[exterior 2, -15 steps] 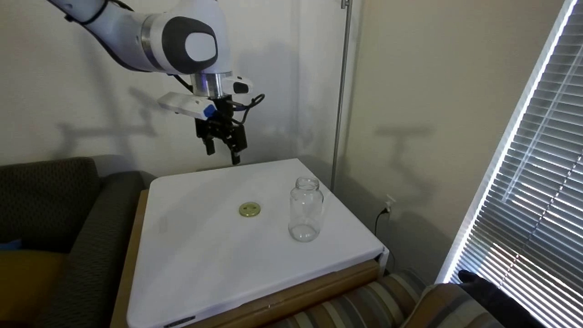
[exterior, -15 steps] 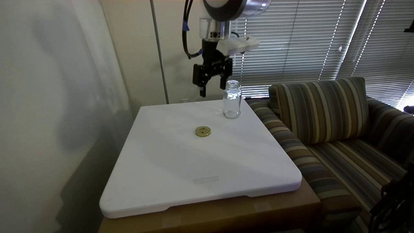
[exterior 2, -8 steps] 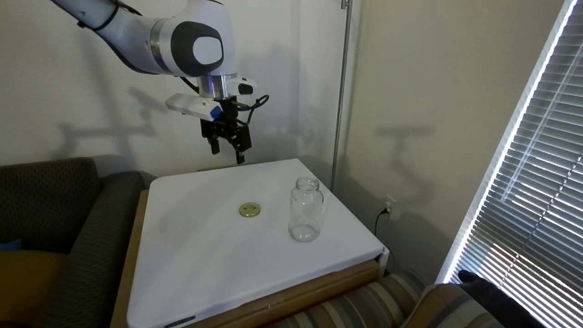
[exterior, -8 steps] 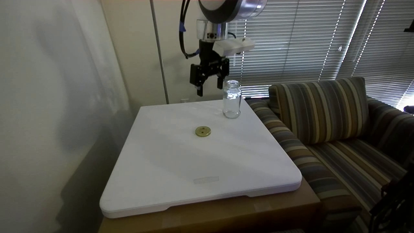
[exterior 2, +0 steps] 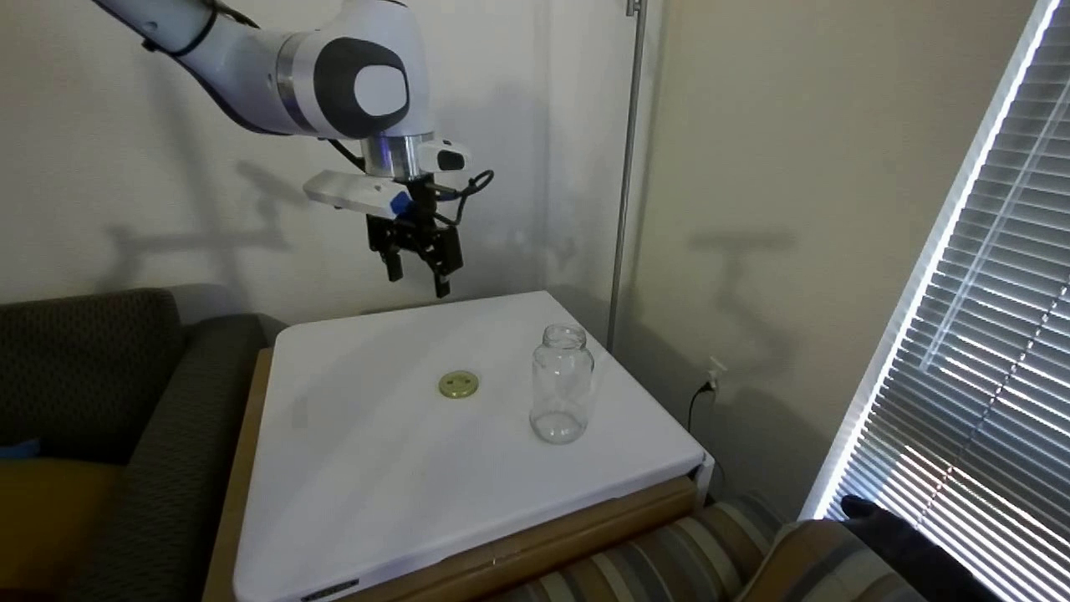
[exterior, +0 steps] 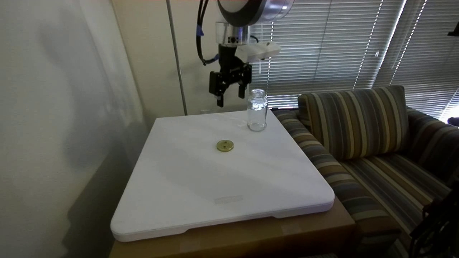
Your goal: Put the lid on the glass jar
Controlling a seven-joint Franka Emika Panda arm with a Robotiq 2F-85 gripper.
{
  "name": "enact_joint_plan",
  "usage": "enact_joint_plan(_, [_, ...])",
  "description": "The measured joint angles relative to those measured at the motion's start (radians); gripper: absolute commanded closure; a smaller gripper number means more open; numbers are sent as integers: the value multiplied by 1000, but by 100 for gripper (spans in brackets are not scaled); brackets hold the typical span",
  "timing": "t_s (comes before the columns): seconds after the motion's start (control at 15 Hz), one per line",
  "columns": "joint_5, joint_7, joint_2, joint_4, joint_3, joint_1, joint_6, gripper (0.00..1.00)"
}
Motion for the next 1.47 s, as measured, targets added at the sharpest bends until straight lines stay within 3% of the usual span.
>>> enact_joint_plan(0.33, [0,-116,120,168,2,-1,-38,0])
enact_joint_plan(0.73, [-12,-119,217,311,-11,3,-76,0])
enact_joint_plan(1.47, [-14,-77,265,403,-18,6,-144,0])
